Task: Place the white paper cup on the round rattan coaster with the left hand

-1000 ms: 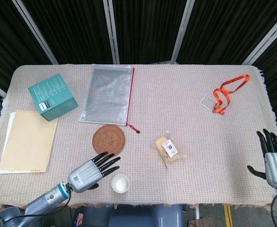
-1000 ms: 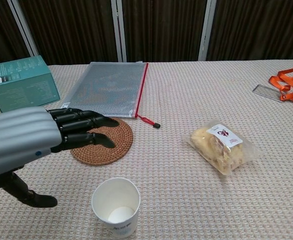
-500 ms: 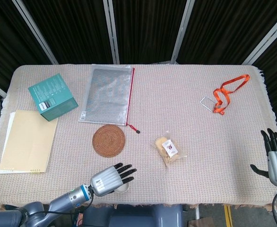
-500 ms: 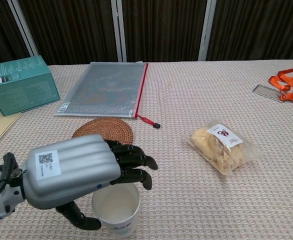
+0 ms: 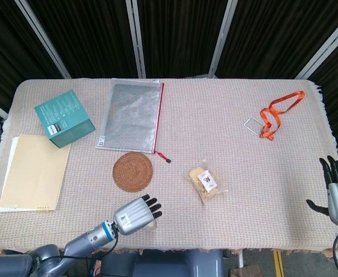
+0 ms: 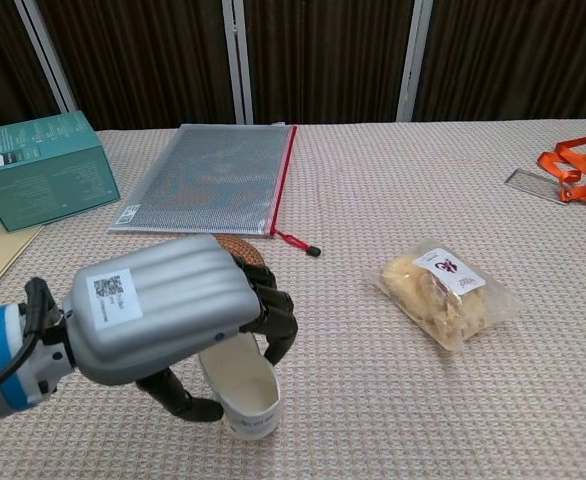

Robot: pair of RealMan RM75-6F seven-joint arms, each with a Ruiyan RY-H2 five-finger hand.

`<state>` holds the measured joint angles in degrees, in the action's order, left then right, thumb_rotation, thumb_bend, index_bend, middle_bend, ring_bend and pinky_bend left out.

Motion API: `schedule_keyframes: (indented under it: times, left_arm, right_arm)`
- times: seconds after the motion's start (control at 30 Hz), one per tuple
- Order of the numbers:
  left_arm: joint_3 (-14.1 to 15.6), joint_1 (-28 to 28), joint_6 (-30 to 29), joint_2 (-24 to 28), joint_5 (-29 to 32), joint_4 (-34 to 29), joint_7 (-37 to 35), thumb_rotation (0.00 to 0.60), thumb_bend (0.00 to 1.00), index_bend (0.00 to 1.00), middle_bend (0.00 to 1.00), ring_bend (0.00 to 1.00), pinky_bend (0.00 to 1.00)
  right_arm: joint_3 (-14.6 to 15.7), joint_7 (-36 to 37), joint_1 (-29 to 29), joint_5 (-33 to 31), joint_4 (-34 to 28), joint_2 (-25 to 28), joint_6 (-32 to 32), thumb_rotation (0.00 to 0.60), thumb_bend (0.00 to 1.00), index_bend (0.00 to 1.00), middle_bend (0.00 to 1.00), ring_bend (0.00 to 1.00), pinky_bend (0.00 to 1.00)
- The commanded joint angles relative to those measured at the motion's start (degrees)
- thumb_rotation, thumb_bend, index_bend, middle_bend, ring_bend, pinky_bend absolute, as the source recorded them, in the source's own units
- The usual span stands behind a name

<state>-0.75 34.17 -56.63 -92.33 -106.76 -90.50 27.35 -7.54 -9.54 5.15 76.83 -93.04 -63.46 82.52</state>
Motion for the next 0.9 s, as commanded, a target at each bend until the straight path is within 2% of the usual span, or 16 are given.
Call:
schedule_keyframes:
  times: [0.03, 0.23, 0.33, 0.6, 0.83, 0.9]
  left_arm:
    - [-2.83, 0.12, -2.09, 1.80, 1.64, -0.81, 0.38, 0.600, 0.10, 0.47, 0.41, 0.36, 0.51]
    - [-9.44, 0.68, -2.35, 4.41, 10.63, 1.55, 0.35, 0.600, 0.09, 0.46, 0.41, 0.35, 0.51]
    - [-10.93, 1.15, -1.46, 4.24, 14.71, 4.26, -1.48, 0.600, 0.07, 0.46, 0.40, 0.34, 0.51]
    - [-11.59, 2.82, 0.68, -0.02, 21.69, 11.07, -2.47, 0.600, 0.07, 0.45, 0.39, 0.34, 0.50]
    - [-11.01, 4.22, 0.79, -2.82, 22.75, 14.28, -2.75, 0.600, 0.06, 0.43, 0.38, 0.33, 0.50]
    - [-10.79, 4.54, 0.77, -3.40, 23.04, 15.01, -2.55, 0.600, 0.05, 0.41, 0.33, 0.30, 0.48]
  right_arm:
    - [0.06, -0.12, 0.01, 0.04, -0.03, -0.02, 0.00, 0.600, 0.00, 0.00, 0.00, 0.00, 0.00]
    - [0.16, -0.23, 0.10, 0.08, -0.08, -0.13, -0.06, 0.600, 0.00, 0.00, 0.00, 0.00, 0.00]
    - [0.14, -0.33, 0.20, -0.03, -0.08, -0.18, -0.18, 0.600, 0.00, 0.00, 0.00, 0.00, 0.00]
    - [0.01, -1.07, 0.78, -1.10, 0.56, -0.83, -1.30, 0.600, 0.00, 0.00, 0.00, 0.00, 0.00]
    - [-0.31, -1.12, 0.91, -1.95, 1.04, -0.99, -1.53, 0.600, 0.00, 0.00, 0.00, 0.00, 0.00]
    - [-0.37, -0.97, 0.89, -2.16, 1.11, -0.92, -1.57, 0.600, 0.00, 0.00, 0.00, 0.00, 0.00]
